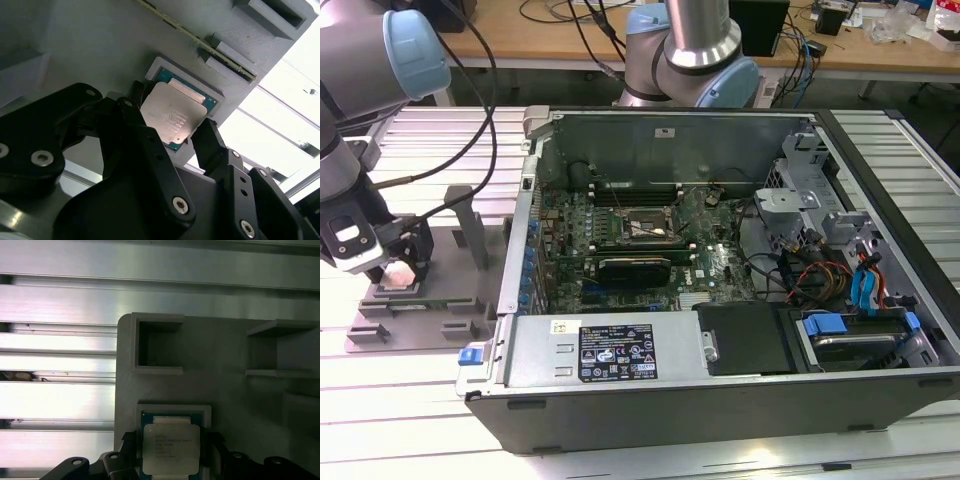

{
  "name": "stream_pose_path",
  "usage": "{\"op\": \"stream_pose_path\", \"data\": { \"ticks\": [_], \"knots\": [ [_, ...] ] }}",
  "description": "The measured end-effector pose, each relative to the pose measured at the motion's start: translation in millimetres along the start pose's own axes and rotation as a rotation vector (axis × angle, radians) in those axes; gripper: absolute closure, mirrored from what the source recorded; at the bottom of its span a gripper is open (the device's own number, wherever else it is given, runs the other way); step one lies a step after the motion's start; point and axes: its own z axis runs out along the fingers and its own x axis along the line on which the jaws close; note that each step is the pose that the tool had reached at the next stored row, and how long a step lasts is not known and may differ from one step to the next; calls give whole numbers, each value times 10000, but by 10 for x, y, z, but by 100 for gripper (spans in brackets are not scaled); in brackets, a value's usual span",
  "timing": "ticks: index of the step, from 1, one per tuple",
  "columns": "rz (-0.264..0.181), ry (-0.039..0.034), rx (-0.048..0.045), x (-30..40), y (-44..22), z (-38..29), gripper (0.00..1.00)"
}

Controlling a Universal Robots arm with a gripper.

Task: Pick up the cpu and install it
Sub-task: 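Pick up the cpu and move it towards the insertion slot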

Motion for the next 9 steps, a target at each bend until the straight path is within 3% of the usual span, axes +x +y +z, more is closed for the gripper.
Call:
{"op": "stream_pose_path", "data": {
  "ticks": [1,2,3,9],
  "knots": [
    [0,0,-1,0,0,0,34],
    [3,112,-4,-1,0,-1,34],
    [4,126,-4,-1,1,0,34],
    [2,127,-5,-16,-1,1,34]
  ]
}}
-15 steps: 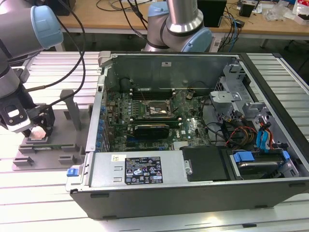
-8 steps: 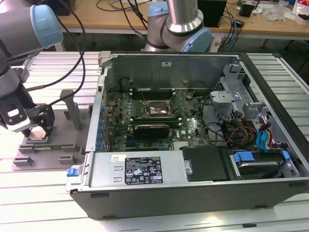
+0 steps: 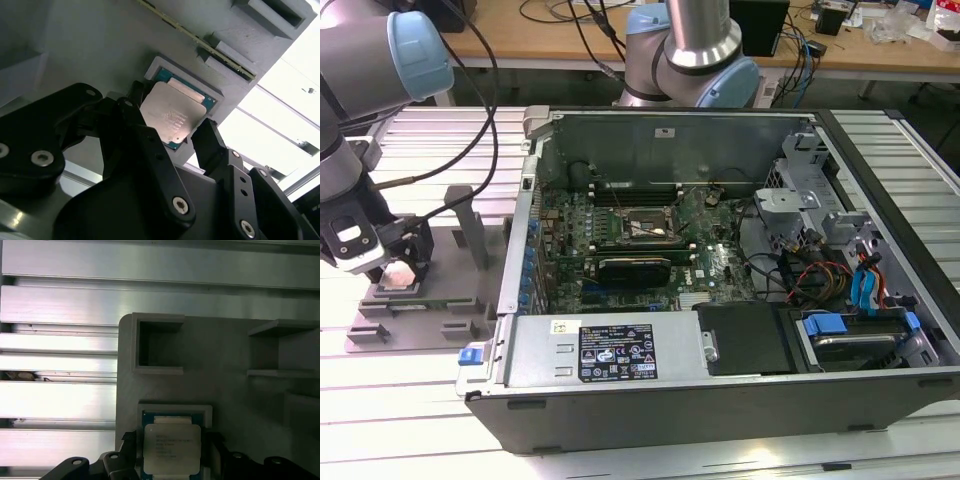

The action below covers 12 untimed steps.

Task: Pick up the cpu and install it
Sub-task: 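Pick up the cpu and move it towards the insertion slot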

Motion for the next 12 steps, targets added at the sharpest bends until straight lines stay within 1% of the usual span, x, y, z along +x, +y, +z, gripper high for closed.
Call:
{"op": "stream_pose_path", "data": {
  "ticks": [9,10,11,12],
  "knots": [
    [0,0,0,-1,0,-15,34],
    [0,-1,0,-1,0,-17,35],
    [0,-1,0,-1,0,-17,42],
    [0,0,0,-1,0,-18,42]
  ]
}}
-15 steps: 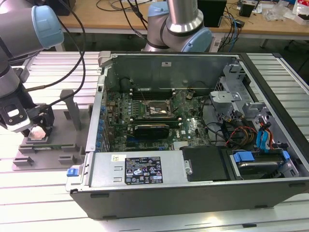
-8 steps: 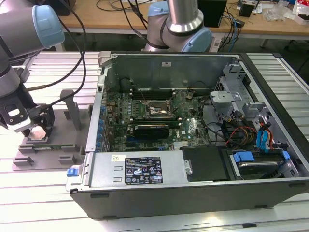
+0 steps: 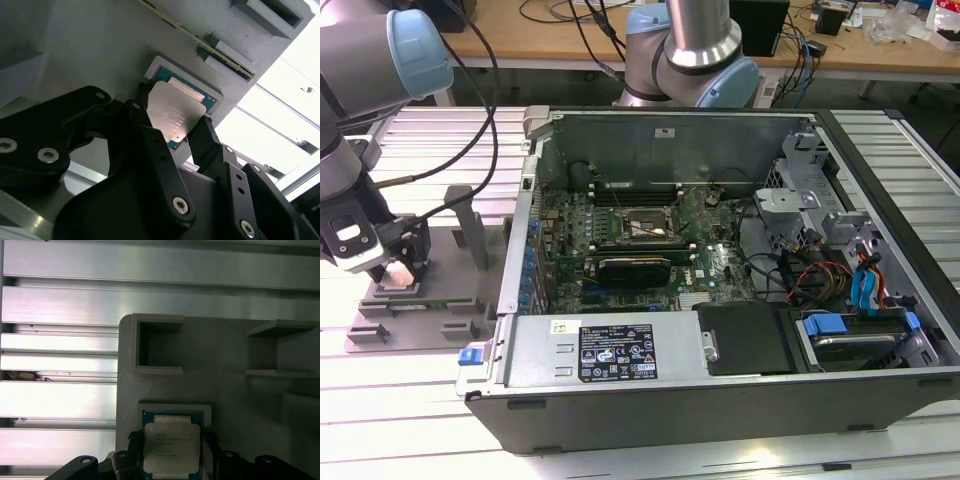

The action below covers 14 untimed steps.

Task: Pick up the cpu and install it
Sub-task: 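Pick up the cpu and move it towards the insertion slot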

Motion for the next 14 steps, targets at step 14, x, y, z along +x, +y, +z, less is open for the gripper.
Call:
{"op": "stream_pose_path", "data": {
  "ticks": [14],
  "knots": [
    [0,-2,-1,-2,1,-41,45]
  ]
}}
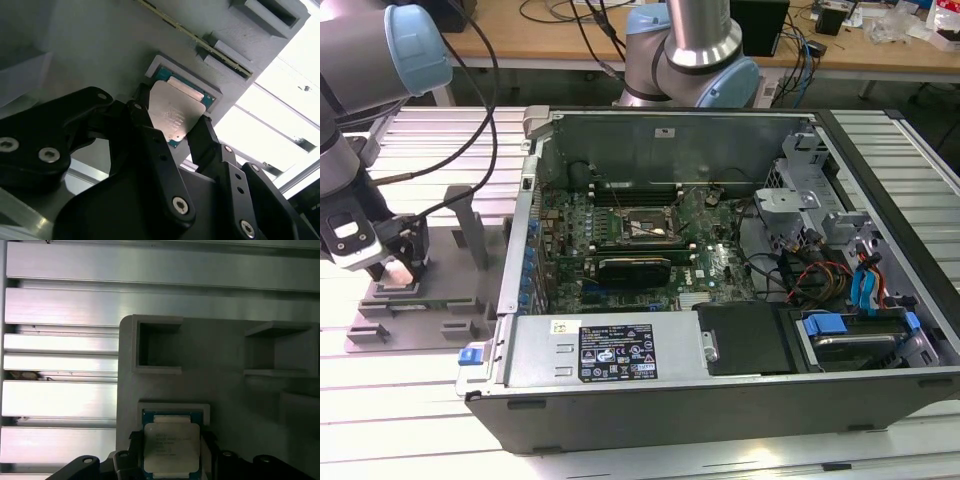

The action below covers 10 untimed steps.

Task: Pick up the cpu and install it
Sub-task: 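Pick up the cpu and move it towards the insertion slot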

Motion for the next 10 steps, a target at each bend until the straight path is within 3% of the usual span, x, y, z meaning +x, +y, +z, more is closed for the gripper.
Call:
{"op": "stream_pose_path", "data": {
  "ticks": [10],
  "knots": [
    [0,2,2,0,0,3,44]
  ]
}}
